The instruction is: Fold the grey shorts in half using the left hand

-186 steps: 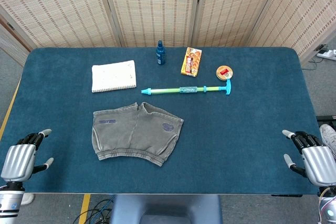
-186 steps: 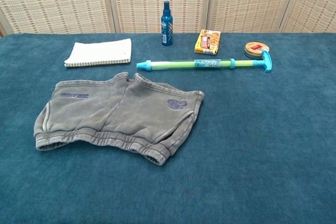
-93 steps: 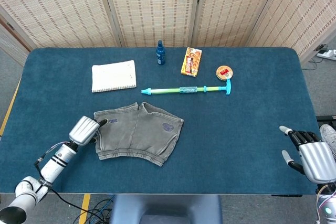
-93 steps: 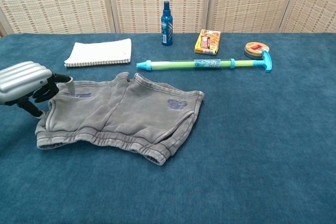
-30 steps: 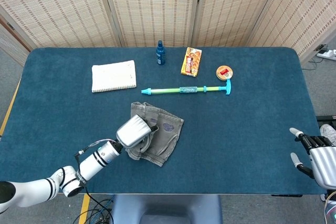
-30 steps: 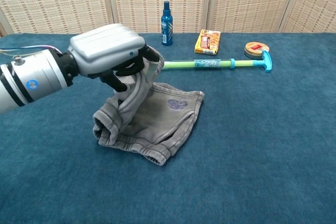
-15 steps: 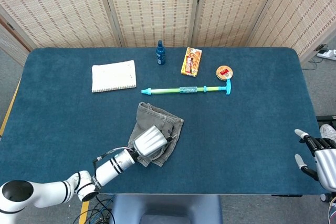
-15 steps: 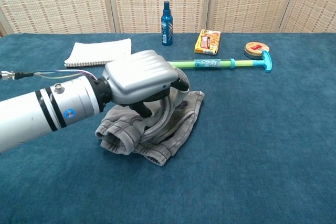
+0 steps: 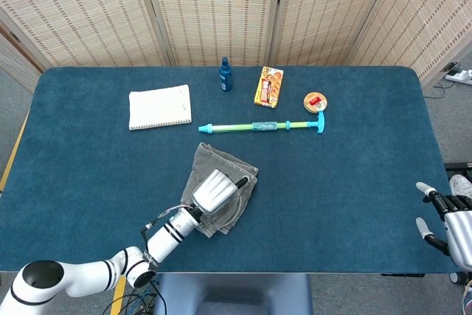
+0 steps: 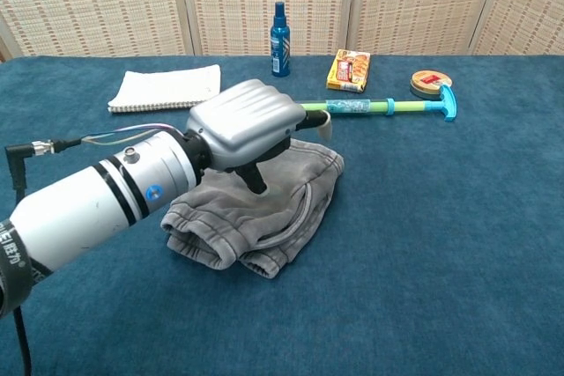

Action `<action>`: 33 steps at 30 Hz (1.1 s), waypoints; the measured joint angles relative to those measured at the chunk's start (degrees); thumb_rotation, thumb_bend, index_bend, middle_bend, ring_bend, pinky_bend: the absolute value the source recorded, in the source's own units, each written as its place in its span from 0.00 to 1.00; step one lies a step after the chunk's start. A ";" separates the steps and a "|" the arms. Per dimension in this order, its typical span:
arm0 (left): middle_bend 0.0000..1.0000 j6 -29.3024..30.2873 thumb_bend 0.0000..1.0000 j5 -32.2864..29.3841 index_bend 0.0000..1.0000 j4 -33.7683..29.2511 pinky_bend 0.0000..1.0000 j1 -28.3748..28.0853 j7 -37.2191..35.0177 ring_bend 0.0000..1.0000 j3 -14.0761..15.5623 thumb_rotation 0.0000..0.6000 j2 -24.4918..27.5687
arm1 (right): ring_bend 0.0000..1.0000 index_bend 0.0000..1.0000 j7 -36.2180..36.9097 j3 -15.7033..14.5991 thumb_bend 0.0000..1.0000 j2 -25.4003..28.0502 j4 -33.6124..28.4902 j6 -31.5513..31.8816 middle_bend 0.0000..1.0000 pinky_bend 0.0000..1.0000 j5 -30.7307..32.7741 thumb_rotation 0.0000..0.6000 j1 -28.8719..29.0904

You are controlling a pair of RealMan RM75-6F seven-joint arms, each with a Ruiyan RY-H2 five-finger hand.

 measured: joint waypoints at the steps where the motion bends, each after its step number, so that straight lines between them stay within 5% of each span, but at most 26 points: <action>1: 0.90 -0.15 0.20 -0.97 0.26 -0.47 0.93 0.16 0.86 0.80 -0.29 1.00 -0.06 | 0.45 0.20 0.01 0.02 0.35 0.05 0.01 0.15 0.42 0.36 0.03 1.00 -0.10; 9: 0.77 2.82 0.20 -4.08 0.24 -7.76 0.91 3.76 -0.25 0.67 -1.83 1.00 4.18 | 0.45 0.20 0.33 -0.13 0.35 0.30 0.48 0.05 0.42 0.36 -0.44 1.00 -0.19; 18: 0.64 8.37 0.20 -10.75 0.24 -15.60 0.76 12.61 -2.58 0.52 -2.27 1.00 14.98 | 0.42 0.20 1.40 -0.21 0.35 0.39 1.62 -1.75 0.42 0.36 -1.26 1.00 1.07; 33: 0.55 18.11 0.20 -12.56 0.24 -19.80 0.61 27.18 -9.16 0.45 3.73 1.00 27.84 | 0.39 0.20 4.42 -0.54 0.35 -0.80 4.28 -3.72 0.40 0.36 -2.04 1.00 2.72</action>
